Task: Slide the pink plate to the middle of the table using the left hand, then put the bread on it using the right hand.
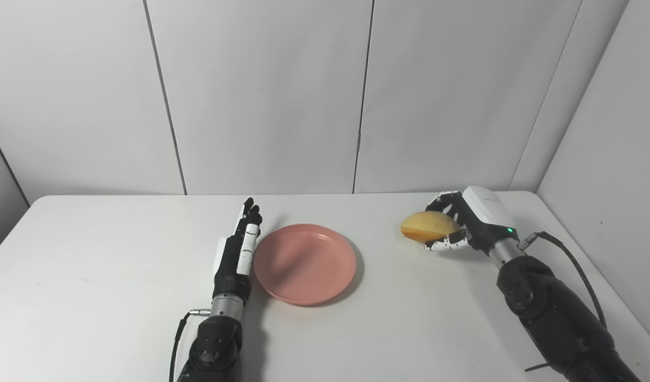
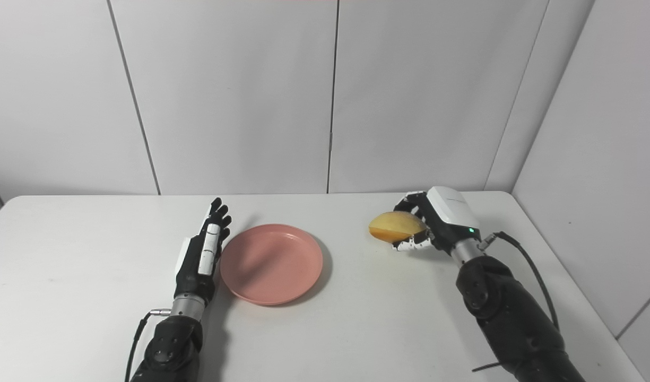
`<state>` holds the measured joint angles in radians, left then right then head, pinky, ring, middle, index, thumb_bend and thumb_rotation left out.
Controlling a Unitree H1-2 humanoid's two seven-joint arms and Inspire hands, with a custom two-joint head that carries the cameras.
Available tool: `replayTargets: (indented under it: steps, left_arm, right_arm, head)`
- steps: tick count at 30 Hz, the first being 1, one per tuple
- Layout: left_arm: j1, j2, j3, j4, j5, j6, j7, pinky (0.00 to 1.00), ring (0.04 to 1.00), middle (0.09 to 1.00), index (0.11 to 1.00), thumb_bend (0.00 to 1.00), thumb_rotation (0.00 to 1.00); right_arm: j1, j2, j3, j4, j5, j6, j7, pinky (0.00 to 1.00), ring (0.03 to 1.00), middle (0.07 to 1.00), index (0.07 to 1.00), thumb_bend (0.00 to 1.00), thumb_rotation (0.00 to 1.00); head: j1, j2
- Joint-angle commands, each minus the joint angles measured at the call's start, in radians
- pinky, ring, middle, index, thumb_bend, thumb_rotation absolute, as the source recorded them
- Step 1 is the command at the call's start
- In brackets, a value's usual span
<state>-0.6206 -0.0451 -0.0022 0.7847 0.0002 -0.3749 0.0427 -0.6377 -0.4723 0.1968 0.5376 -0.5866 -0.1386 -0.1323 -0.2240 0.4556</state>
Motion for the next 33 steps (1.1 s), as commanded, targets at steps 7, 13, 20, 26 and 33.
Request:
replayTargets:
  steps: [7, 13, 20, 26, 33]
  left_arm:
    - [0.045, -0.006, 0.002, 0.02, -0.004, -0.025, -0.004, 0.98, 0.965, 0.975, 0.967, 0.73, 1.0]
    - [0.046, -0.005, 0.002, 0.019, -0.003, -0.025, -0.006, 0.98, 0.967, 0.975, 0.968, 0.73, 1.0]
    - [0.047, -0.004, 0.0, 0.019, 0.003, -0.029, -0.002, 0.97, 0.961, 0.974, 0.968, 0.73, 1.0]
    - [0.049, -0.003, 0.001, 0.014, 0.006, -0.016, 0.003, 0.97, 0.963, 0.972, 0.964, 0.74, 1.0]
    - [0.052, 0.004, -0.004, 0.005, 0.009, -0.012, -0.004, 0.97, 0.966, 0.98, 0.977, 0.73, 1.0]
  right_arm:
    - [-0.044, 0.034, -0.027, -0.104, 0.028, -0.034, -0.026, 0.41, 0.486, 0.555, 0.495, 0.49, 0.13]
    - [-0.057, 0.074, -0.016, -0.163, 0.03, -0.011, -0.003, 0.4, 0.476, 0.548, 0.494, 0.49, 0.13]
    - [-0.065, 0.125, 0.005, -0.228, 0.01, 0.012, 0.04, 0.4, 0.474, 0.55, 0.495, 0.49, 0.13]
    - [-0.093, 0.183, 0.029, -0.203, 0.015, -0.001, 0.061, 0.4, 0.481, 0.552, 0.495, 0.49, 0.13]
    - [-0.128, 0.239, 0.07, -0.146, -0.005, -0.03, 0.054, 0.29, 0.373, 0.475, 0.493, 0.49, 0.13]
  head:
    - [0.003, 0.003]
    - [0.005, 0.006]
    - [0.011, 0.011]
    - [0.018, 0.015]
    - [0.017, 0.019]
